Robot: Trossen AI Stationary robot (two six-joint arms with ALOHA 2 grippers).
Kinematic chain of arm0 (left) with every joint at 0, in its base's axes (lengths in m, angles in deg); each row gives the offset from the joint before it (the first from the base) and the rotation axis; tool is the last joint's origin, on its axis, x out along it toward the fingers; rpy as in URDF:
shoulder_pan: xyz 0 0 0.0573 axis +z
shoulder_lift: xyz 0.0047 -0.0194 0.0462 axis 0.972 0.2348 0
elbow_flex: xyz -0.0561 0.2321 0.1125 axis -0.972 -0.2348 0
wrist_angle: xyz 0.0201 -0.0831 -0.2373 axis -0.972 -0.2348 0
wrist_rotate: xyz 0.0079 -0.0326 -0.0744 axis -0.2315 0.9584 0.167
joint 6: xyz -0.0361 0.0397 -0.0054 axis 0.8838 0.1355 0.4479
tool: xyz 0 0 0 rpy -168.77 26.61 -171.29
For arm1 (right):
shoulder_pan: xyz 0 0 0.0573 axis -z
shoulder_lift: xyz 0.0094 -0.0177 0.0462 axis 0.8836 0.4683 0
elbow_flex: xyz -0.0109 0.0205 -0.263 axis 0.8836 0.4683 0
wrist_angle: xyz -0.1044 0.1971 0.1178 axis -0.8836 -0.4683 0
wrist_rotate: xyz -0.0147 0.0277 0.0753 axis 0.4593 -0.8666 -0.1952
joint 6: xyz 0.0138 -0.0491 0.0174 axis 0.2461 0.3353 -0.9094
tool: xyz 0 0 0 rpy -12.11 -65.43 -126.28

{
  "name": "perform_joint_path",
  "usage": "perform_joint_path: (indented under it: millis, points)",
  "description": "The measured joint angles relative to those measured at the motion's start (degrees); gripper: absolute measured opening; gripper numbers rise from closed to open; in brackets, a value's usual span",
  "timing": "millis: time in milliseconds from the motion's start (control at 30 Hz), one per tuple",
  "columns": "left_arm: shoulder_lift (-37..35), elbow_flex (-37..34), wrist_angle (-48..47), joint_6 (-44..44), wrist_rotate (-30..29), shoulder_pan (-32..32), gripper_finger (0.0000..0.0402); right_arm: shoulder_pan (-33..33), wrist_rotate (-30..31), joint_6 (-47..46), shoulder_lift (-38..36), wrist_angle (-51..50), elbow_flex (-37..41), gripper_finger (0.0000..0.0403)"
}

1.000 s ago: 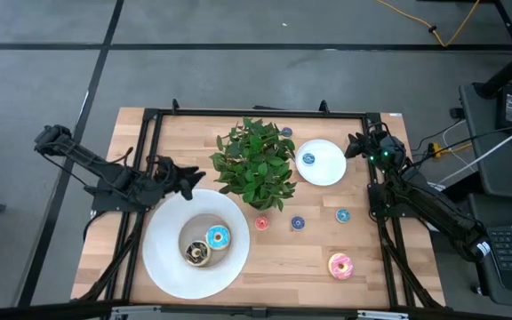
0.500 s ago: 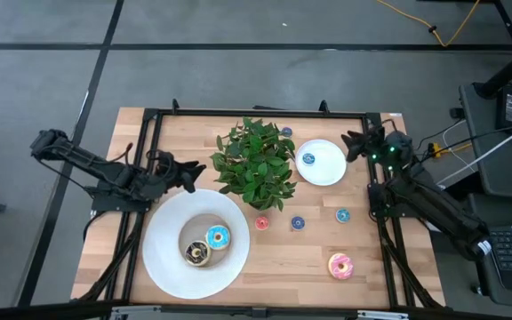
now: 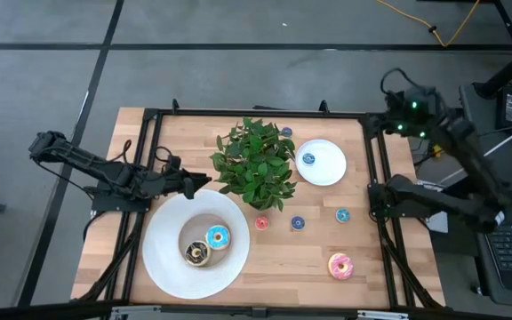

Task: Pick & Place donuts
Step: Put the large pink donut on the brown plate

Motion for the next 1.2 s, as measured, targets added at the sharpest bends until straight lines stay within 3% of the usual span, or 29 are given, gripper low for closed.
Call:
perform_joint_path:
  millis: [167,333,467,633,833,933,1200]
  points:
    - [0.0,0.0,-0.1,0.5,-1.2,0.0,0.0203,-1.1,0.3,-10.2,9.0,-20.8,-15.7,0.024]
    - [0.0,0.0,-0.1,0.6,-1.9,0.0,0.0203,-3.4,0.4,-17.9,12.5,-30.9,-22.7,0.0223]
    - [0.0,0.0,-0.1,0.7,-1.3,0.0,0.0203,-7.1,-1.5,-25.1,12.1,-30.9,-22.8,0.0219]
    - [0.0,0.0,-2.7,1.6,1.9,-0.1,0.0203,-12.7,0.6,-31.2,12.1,-31.0,-19.6,0.0218]
    - [-1.9,-3.3,-2.2,1.0,0.7,-2.8,0.0203,-19.6,1.8,-36.4,12.5,-28.5,-13.5,0.0218]
    - [-3.5,-7.0,1.7,-1.4,-0.5,-4.4,0.0203,-22.9,2.2,-38.6,12.6,-25.2,-11.0,0.0218]
    - [-7.0,-15.4,17.5,-16.2,-1.0,-5.5,0.0203,-31.3,10.1,-44.5,13.1,-21.0,-8.5,0.0218]
